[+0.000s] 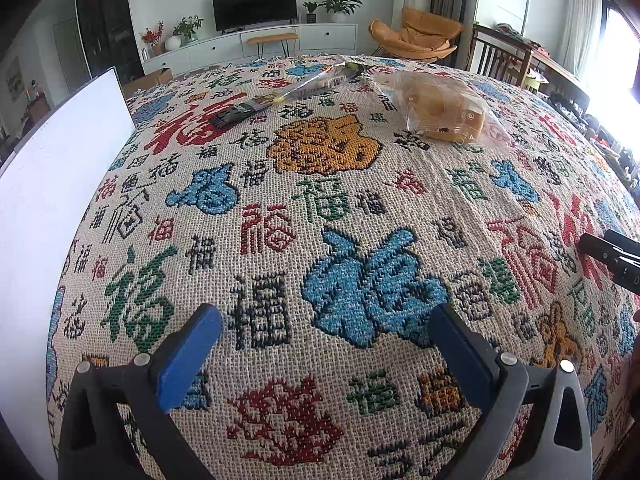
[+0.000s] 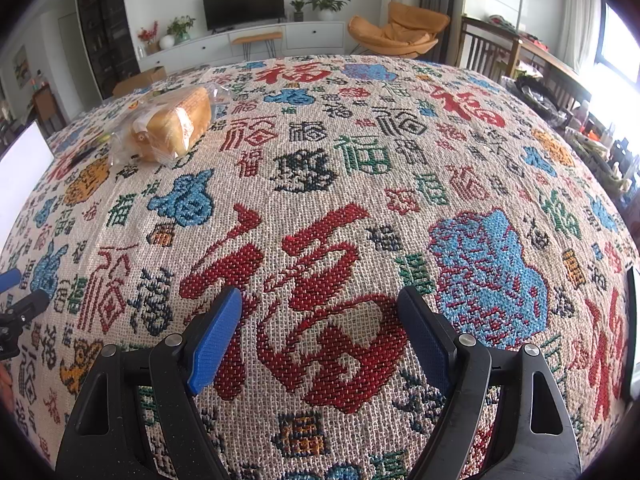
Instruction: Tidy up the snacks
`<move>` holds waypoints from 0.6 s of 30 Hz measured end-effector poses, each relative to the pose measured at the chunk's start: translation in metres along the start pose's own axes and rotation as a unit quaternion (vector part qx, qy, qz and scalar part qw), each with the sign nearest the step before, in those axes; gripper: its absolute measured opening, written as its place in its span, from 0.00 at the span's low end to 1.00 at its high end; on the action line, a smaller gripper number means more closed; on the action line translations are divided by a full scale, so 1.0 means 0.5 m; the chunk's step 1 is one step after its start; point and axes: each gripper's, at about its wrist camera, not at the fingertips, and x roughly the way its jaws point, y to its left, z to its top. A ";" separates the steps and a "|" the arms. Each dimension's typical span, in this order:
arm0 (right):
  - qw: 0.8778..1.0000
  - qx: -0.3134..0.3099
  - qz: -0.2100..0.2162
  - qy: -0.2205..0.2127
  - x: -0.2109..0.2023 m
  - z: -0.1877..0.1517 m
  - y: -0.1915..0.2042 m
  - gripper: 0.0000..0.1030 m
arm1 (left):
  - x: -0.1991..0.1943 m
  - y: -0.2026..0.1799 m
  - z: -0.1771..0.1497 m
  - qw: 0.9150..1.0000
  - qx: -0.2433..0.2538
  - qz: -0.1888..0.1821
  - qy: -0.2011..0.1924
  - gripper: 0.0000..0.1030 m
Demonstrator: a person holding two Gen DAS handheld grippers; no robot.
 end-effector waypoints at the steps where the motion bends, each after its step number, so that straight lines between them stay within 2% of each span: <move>1: 1.000 0.000 0.000 0.000 0.000 0.000 0.000 0.80 | 0.001 0.000 0.000 1.000 0.000 0.000 0.000 1.00; 13: 1.000 0.001 0.001 0.000 0.000 -0.001 0.000 0.80 | -0.001 0.000 -0.001 1.000 -0.001 -0.001 0.000 1.00; 18: 1.000 0.001 0.001 0.000 0.000 -0.001 -0.001 0.81 | 0.014 0.015 0.038 0.998 0.034 -0.021 0.055 1.00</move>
